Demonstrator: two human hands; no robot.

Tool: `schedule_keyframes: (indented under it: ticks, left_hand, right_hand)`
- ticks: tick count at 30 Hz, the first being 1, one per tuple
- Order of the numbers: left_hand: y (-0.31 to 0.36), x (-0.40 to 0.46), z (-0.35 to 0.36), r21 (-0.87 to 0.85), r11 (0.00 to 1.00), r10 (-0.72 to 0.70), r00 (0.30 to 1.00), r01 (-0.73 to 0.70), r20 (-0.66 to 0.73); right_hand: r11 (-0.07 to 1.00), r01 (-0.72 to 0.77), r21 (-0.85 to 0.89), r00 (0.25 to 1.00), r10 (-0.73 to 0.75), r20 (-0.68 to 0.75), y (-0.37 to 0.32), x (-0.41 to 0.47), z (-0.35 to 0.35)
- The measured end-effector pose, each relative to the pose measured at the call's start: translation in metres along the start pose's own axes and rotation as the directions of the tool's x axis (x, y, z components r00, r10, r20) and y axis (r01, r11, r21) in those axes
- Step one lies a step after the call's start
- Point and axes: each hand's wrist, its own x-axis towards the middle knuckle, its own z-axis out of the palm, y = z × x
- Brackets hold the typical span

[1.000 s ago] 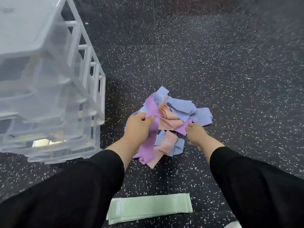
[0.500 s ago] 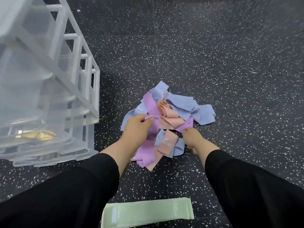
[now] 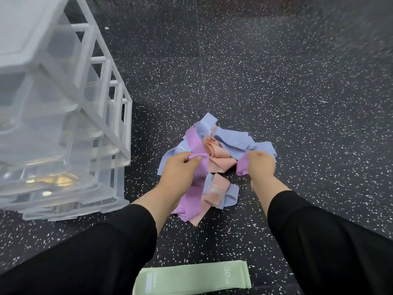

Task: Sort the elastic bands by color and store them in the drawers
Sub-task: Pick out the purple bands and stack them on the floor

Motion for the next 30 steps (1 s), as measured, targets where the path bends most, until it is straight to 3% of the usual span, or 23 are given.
schedule_keyframes:
  ticks: [1, 11, 17, 24, 30]
  left_hand:
    - [0.003, -0.002, -0.001, -0.005, 1.000, 0.012, 1.000, -0.012, -0.003]
    - [0.030, -0.028, -0.010, -0.073, 0.992, 0.108, 0.994, -0.105, 0.029]
    - [0.045, -0.042, -0.025, -0.045, 0.982, 0.185, 0.983, -0.185, -0.008]
    - [0.087, -0.074, -0.050, -0.155, 0.934, 0.325, 0.946, -0.322, -0.005]
    - [0.106, -0.103, -0.073, -0.185, 0.889, 0.424, 0.905, -0.419, -0.013]
  right_hand:
    - [0.994, 0.109, -0.018, 0.994, -0.108, 0.008, -0.011, -0.007, -0.003]
    - [0.871, 0.488, -0.058, 0.857, -0.465, 0.222, -0.073, -0.034, -0.036]
    - [0.824, 0.566, 0.003, 0.787, -0.541, 0.296, -0.112, -0.067, -0.054]
    - [0.701, 0.713, -0.014, 0.663, -0.666, 0.342, -0.158, -0.122, -0.073]
    - [0.673, 0.736, 0.073, 0.603, -0.701, 0.381, -0.176, -0.171, -0.089]
